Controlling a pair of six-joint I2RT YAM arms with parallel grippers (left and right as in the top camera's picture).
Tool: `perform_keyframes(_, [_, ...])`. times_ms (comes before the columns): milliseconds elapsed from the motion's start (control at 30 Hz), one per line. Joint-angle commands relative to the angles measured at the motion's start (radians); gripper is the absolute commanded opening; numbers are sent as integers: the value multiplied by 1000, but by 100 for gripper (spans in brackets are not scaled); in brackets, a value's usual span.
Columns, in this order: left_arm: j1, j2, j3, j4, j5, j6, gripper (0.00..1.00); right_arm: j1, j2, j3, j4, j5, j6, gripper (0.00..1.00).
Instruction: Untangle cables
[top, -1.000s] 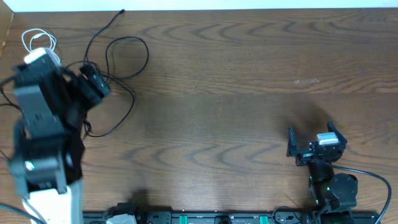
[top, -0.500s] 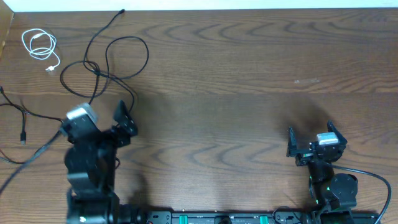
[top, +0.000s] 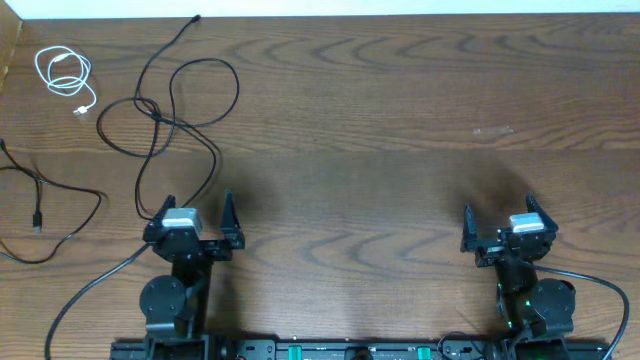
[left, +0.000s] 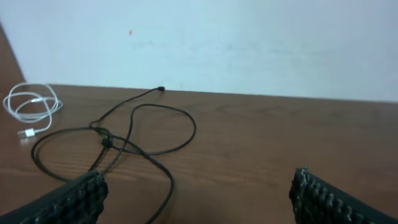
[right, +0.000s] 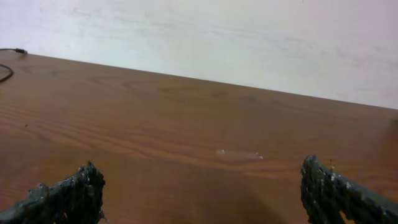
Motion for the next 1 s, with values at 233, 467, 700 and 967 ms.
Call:
perform_keyframes(233, [-3, -93, -94, -5, 37, 147, 96, -6, 0, -2, -5, 8, -10, 99])
perform_keyframes(467, [-3, -92, -109, -69, 37, 148, 96, -6, 0, -2, -5, 8, -10, 99])
perform_keyframes(700, [-3, -92, -110, -76, 37, 107, 96, -6, 0, -2, -5, 8, -10, 99])
perform_keyframes(967, [-3, -90, -110, -76, 37, 107, 96, -6, 0, -2, -5, 8, -10, 99])
